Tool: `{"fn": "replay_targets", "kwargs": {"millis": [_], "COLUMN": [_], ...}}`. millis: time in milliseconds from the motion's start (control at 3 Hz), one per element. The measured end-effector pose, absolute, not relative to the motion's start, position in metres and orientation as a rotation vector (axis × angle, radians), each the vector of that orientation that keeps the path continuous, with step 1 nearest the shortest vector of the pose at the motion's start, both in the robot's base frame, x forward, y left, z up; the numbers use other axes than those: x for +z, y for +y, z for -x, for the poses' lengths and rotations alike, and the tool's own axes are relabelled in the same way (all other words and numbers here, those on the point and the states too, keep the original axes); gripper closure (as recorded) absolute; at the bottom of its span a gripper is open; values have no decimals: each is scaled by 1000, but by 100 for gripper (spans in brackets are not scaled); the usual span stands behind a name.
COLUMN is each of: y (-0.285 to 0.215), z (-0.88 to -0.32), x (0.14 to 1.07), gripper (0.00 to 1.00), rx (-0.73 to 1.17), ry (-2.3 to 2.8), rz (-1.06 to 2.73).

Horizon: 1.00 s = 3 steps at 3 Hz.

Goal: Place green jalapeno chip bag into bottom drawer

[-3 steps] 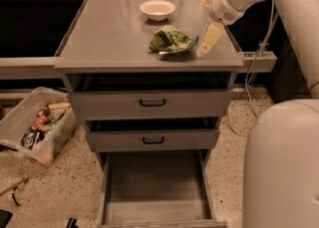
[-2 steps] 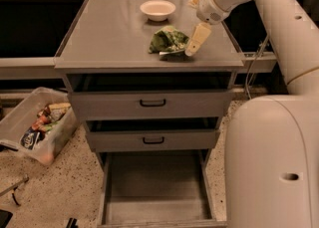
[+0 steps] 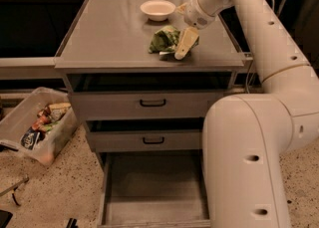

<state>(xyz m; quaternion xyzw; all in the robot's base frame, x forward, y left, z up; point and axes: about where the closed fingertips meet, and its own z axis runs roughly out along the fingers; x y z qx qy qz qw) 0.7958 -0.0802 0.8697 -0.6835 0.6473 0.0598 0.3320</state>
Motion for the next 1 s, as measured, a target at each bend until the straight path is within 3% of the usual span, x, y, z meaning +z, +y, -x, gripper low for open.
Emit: {"fn": "replay_targets", "kwargs": {"millis": [333, 1000], "y": [-67, -67], "z": [-789, -787], "x": [838, 840], "gripper": [19, 65], "rx": [238, 245], "ry": [1764, 1772], "rz": [1859, 1868]}}
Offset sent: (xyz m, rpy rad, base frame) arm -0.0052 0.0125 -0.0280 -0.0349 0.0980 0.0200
